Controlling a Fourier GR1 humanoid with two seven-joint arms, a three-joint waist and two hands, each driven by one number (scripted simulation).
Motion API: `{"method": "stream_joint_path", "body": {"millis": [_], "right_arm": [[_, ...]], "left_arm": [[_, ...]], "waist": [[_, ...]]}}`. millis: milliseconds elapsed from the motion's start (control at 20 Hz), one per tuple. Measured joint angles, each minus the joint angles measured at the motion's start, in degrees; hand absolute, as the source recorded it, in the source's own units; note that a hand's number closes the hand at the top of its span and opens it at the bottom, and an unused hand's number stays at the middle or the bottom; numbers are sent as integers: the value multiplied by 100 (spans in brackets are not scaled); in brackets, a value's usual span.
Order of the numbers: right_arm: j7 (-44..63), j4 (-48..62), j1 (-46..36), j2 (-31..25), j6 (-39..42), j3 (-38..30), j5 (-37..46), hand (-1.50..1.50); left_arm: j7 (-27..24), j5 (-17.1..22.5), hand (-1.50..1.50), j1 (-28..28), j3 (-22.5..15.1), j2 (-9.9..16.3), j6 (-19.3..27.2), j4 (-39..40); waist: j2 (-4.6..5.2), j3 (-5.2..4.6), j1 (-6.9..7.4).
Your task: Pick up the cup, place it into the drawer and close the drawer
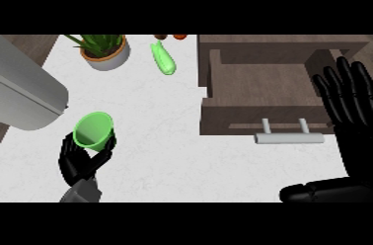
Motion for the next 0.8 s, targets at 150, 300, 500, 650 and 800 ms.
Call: {"method": "stream_joint_path", "body": {"millis": [150, 300, 500, 650, 800], "right_arm": [[63, -31, -77, 0, -36, 1, 2, -150], [45, -6, -76, -29, -5, -33, -19, -150], [-118, 83, -6, 0, 29, -20, 27, -150], [-20, 30, -18, 9, -8, 14, 44, -150], [-9, 9, 10, -8, 8, -15, 13, -150]], "left_arm": [[-131, -76, 150, -102, 42, 62, 34, 112], [-57, -364, 150, -113, -281, 129, -226, 99], [163, -783, 150, -115, -821, 293, -832, 31], [255, -925, 150, -118, -1027, 388, -1083, -158], [348, -945, 150, -95, -1145, 468, -1320, -466]], "waist": [[2, -2, -6], [0, -2, -13], [1, -1, -17], [-5, -1, -1], [-10, 1, 11]]}}
